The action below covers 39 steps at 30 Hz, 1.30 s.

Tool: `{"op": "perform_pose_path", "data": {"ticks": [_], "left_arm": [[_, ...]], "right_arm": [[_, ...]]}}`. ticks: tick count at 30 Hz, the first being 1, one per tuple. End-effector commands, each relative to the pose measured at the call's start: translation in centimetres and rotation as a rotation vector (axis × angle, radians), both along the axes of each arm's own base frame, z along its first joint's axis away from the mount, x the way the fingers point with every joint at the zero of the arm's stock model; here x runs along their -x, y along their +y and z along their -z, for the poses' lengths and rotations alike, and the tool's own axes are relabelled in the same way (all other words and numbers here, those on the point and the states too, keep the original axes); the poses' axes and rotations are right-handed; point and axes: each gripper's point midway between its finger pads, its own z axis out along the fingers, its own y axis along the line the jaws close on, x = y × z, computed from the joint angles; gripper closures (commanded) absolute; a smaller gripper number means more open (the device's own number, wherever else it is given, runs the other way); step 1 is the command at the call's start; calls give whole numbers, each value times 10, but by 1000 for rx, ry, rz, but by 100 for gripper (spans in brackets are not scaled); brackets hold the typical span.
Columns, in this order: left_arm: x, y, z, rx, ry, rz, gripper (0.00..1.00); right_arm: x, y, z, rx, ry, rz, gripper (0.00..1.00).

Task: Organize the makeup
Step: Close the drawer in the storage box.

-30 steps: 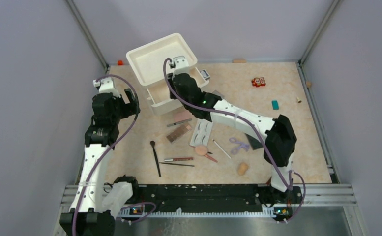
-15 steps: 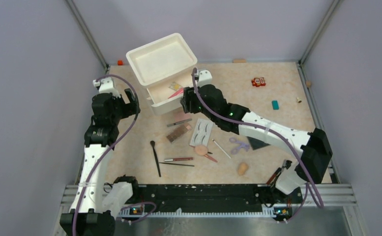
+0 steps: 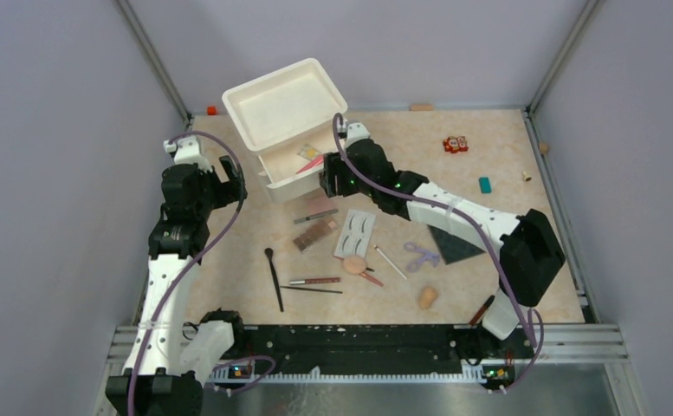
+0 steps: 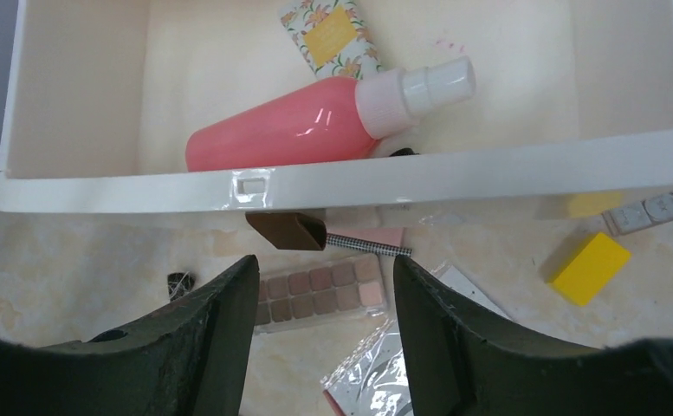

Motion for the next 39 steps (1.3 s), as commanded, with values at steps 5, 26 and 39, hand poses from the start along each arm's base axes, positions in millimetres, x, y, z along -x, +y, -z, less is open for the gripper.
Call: {"op": "perform_pose_path", "data": {"ticks": [5,26,39], "left_arm": [[-3,1,-9,2,-45,0,1],[-3,1,-10,2,-47,2,1],[-3,0,-8,2,-43,3,1]], "right_arm": [[-12,38,-40,-121,-59,-90,50],[-51,50,-75,-124,-192,-12,88],[-96,68,-80,-85,-262,16,88]]}}
